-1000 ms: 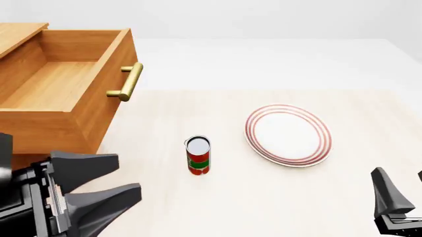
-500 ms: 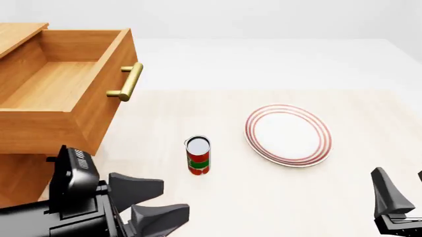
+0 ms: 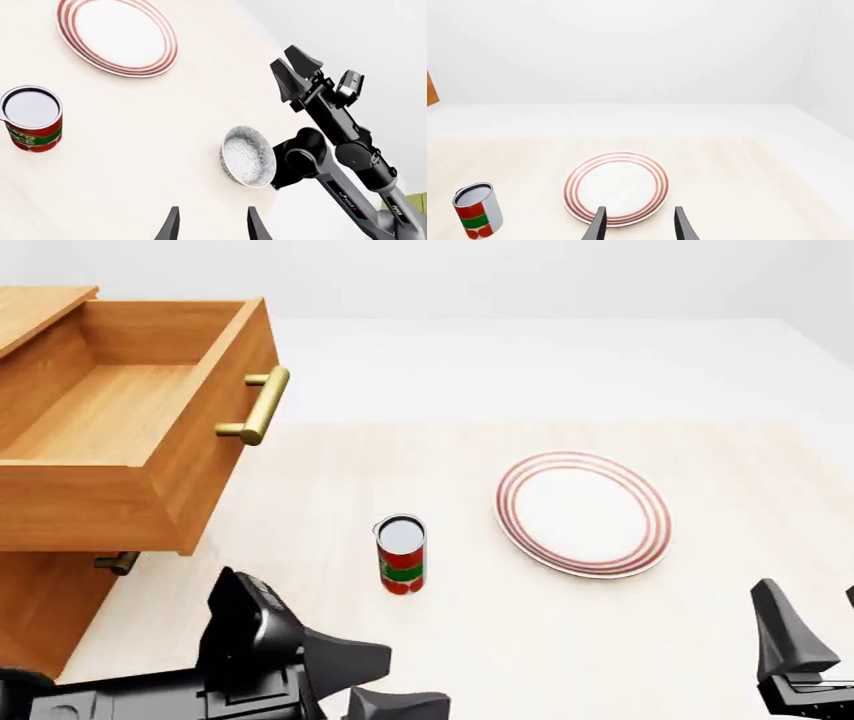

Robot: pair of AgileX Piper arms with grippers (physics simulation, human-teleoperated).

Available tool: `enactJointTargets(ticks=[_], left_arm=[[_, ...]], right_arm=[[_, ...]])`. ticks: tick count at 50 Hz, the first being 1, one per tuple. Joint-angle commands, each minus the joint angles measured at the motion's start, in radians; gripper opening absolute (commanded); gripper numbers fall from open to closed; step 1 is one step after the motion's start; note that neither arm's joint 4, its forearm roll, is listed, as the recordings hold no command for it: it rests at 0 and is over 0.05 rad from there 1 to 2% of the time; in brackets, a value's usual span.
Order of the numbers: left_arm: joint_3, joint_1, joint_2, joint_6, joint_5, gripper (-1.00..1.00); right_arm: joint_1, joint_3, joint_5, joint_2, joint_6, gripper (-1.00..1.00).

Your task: Put the bowl in the top drawer of the cabinet.

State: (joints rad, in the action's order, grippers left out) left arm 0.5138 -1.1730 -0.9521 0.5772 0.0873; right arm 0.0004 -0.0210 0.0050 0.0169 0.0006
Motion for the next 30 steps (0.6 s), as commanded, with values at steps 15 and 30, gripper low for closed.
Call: enactJointTargets(ticks=[15,30], left_arm=[[0.055,-0.076,-0.296,0.134,-0.172,1.0],[0.061,-0.084,-0.325,0.156,-0.178,1.0]], right_arm=[[0.0,0.0,0.0,0.0,0.0,1.0],[0.0,0.0,0.0,0.0,0.0,1.0]])
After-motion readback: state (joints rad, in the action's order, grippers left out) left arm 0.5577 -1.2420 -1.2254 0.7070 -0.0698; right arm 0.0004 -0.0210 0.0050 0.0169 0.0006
